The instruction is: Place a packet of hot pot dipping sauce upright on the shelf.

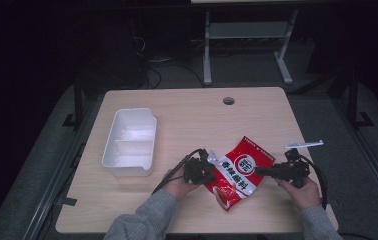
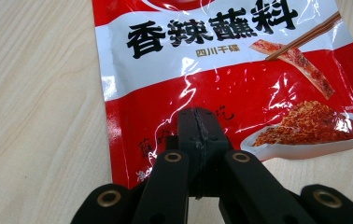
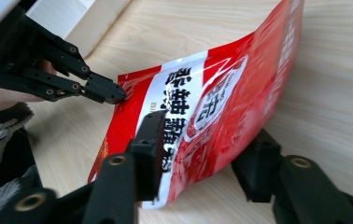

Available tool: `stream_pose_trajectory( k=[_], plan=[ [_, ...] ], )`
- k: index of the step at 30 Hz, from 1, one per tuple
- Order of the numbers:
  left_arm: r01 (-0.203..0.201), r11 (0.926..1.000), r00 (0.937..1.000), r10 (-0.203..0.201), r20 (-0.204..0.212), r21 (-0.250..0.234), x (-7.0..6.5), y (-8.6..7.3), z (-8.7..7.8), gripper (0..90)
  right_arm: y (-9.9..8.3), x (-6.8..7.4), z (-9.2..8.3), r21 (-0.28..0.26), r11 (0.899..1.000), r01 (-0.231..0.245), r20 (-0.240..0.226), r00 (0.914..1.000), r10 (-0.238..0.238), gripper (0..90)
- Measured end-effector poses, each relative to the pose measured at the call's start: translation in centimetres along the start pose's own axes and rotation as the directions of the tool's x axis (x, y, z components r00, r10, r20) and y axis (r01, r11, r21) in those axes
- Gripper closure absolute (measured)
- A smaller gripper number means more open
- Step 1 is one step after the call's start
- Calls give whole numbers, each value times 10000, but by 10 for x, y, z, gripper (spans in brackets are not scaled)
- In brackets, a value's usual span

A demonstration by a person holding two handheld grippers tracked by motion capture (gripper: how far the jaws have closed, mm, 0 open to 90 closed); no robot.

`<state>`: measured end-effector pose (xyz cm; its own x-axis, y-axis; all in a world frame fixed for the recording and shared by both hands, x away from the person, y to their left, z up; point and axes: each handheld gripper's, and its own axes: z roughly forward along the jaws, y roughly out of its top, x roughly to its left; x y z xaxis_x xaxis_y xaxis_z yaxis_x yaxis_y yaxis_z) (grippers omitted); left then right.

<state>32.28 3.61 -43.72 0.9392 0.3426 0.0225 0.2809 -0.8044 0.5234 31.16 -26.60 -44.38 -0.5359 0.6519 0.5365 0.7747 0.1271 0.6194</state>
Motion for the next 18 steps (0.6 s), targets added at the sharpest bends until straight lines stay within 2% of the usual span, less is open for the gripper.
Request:
stream_pose_trajectory(
  k=[2, 6, 7, 8, 14, 18],
  plan=[
    [5, 10000, 10000, -5, -2, -9, 0, 0, 0, 900, 0, 2, 4, 85, 10000, 4, 49, 10000, -5, 591],
    [26, 9999, 10000, -26, 5, -126, 0, -2, 0, 900, 0, 9, 17, 451, 9987, 257, 621, 9977, -285, 648],
    [26, 9999, 10000, -26, 5, -126, 0, -2, 0, 900, 0, 9, 17, 451, 9987, 257, 621, 9977, -285, 648],
    [38, 9998, 10000, -38, 1, -172, 0, -3, 0, 900, -1, 8, 16, 234, 9996, 159, 670, 9976, -174, 694],
    [89, 9994, 10000, -90, -15, -345, 0, -5, 0, 898, -5, 1, 17, 62, 9997, -235, 687, 9974, 231, 765],
    [231, 9989, 9997, -231, -7, -413, 0, -6, -2, 882, -5, 3, 17, 1, 9999, -121, 777, 9969, 121, 825]
  ],
)
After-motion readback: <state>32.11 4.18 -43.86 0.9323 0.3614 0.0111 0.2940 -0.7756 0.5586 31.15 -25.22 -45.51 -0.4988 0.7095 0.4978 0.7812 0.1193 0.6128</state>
